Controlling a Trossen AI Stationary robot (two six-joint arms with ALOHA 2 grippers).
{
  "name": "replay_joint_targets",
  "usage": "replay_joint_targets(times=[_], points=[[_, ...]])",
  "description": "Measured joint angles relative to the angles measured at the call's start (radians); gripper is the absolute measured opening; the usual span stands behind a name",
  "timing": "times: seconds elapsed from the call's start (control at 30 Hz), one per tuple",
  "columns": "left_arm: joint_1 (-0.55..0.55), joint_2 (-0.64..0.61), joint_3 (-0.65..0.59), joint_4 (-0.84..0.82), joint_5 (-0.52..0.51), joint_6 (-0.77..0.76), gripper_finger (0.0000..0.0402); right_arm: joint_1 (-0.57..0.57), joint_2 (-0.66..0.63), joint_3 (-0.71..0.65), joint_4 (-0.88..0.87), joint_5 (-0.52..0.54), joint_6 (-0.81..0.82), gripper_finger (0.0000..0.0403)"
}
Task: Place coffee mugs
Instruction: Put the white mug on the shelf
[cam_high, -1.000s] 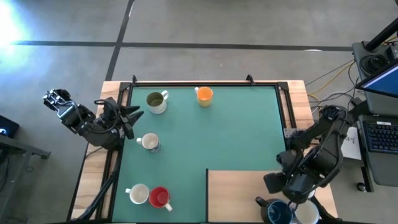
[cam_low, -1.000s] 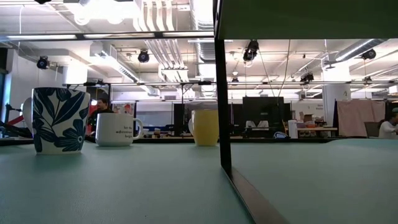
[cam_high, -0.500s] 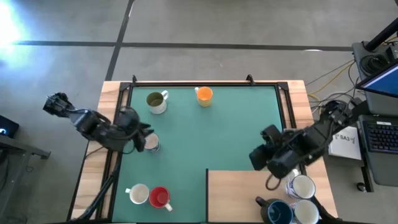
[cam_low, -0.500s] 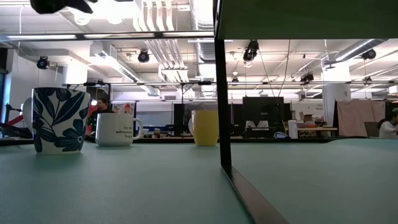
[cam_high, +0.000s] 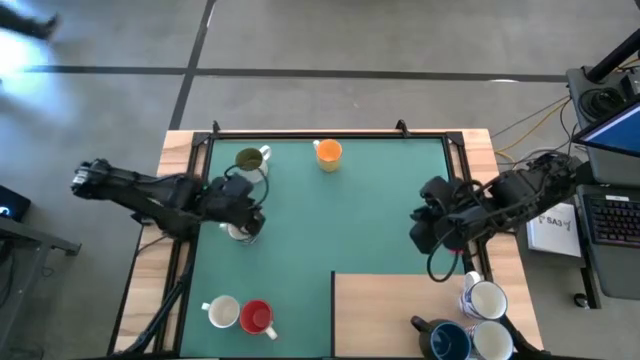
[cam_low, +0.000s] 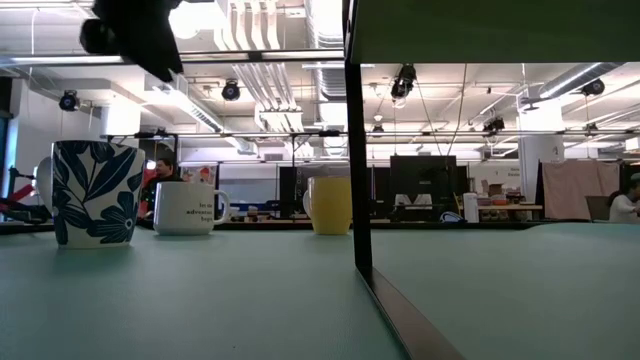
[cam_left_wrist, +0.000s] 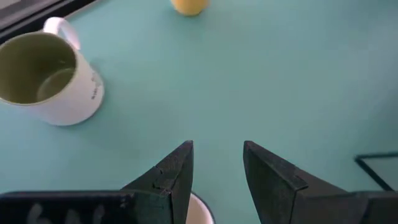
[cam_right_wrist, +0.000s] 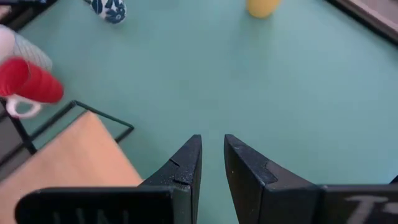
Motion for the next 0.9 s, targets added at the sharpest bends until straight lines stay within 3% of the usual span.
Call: replay_joint_targets(times=[0.4,0.63,0.9], points=[[0.340,0.249,0.175,-0.020,0.132,0.301,0.0123,-0.009,0.005,0.000,0.000,0.008,-0.242,0.0030],[0.519,0.377,0.255,-0.167,0.139,0.520,0.0123,-0.009,0.001,0.000,0.000,0.068,-0.274,0.0067],[0.700,0.399,0.184,-0.093,0.239,0.678,0.0123,-0.093,0.003,0.000,0.012,0.096,-0.284,0.0121]])
